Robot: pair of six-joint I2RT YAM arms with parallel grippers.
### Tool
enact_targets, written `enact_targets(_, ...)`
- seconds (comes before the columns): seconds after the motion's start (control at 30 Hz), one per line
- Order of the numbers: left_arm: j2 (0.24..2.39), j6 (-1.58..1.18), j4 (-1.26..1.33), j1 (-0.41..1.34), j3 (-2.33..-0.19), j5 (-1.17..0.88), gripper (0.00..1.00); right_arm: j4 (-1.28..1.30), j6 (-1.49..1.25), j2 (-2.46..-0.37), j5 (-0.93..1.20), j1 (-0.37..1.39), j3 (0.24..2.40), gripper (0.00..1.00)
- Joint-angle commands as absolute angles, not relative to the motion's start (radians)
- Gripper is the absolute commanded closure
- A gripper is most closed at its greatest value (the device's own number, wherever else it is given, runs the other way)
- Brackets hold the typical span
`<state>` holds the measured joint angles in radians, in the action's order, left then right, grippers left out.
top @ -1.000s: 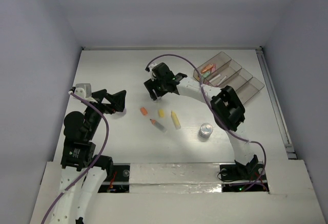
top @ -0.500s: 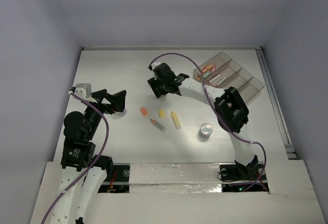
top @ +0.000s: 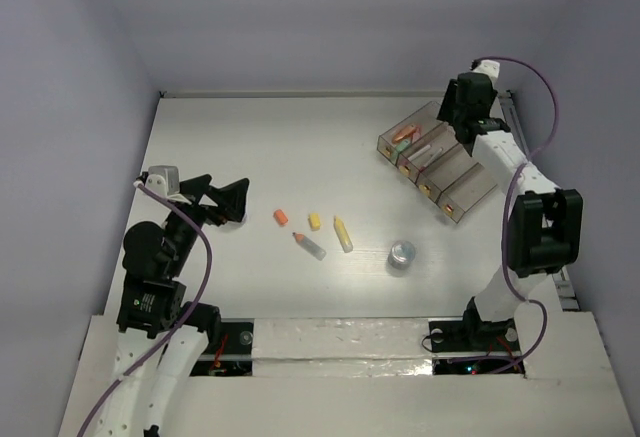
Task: Sort the stationery into containers
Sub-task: Place the stationery in the storage box.
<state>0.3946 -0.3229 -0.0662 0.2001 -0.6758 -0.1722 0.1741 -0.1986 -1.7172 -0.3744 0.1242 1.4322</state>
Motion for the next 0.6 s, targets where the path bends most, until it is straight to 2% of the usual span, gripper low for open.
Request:
enact_targets(0.0,0.379,-0.319,-0.021,0.219,-0.699,-0.169,0.01,0.115,-0.262,-1.668,-0.394,0.097,1.385,0.47)
enact_targets(0.2,0.359,-0.316,-0.026,0.265,-0.703,-0.157,0.01,0.15,-0.291,-1.669,-0.367,0.0,1.373,0.48)
enact_targets(0.57,0.353,-0.313,-0.031,0.295,-0.706,-0.147,0.01,0.107,-0.321,-1.713,-0.341,-0.067,1.299,0.48)
